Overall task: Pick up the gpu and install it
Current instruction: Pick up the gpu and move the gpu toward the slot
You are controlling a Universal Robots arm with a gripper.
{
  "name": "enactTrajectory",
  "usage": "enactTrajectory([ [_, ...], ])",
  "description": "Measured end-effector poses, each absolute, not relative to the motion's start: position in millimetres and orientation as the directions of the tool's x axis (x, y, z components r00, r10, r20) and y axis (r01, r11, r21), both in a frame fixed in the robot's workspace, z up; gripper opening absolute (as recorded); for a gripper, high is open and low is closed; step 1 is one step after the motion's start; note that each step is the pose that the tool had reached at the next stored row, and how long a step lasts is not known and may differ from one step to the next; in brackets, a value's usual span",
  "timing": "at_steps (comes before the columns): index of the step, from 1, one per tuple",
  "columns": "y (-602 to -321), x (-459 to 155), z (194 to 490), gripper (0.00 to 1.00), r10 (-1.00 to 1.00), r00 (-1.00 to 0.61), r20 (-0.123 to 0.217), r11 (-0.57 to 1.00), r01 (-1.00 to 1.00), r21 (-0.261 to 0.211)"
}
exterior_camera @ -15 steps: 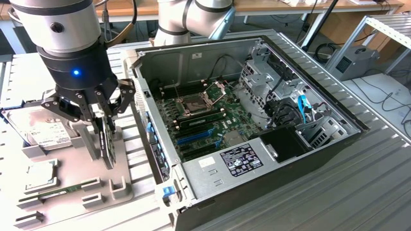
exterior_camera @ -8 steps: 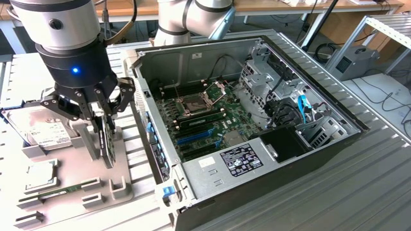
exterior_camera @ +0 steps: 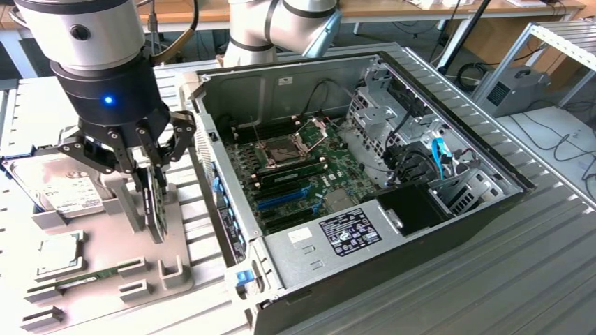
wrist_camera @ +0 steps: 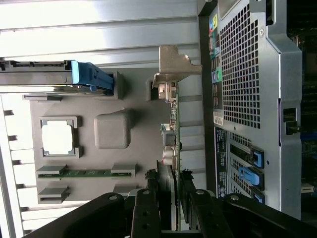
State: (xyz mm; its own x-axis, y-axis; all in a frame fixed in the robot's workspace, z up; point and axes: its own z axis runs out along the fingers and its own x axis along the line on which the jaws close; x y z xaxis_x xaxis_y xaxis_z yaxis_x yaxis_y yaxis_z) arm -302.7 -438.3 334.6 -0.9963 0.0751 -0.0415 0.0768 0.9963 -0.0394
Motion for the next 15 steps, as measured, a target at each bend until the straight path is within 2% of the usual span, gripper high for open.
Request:
enactTrajectory([
  [8, -438, -303, 340, 0.29, 0.075, -0.996, -0.041, 0.996, 0.077, -0.04],
  [10, -436, -301, 355, 0.29, 0.075, -0.996, -0.042, 0.996, 0.077, -0.044],
  [15, -436, -301, 356, 0.29, 0.075, -0.996, -0.042, 0.996, 0.077, -0.046],
])
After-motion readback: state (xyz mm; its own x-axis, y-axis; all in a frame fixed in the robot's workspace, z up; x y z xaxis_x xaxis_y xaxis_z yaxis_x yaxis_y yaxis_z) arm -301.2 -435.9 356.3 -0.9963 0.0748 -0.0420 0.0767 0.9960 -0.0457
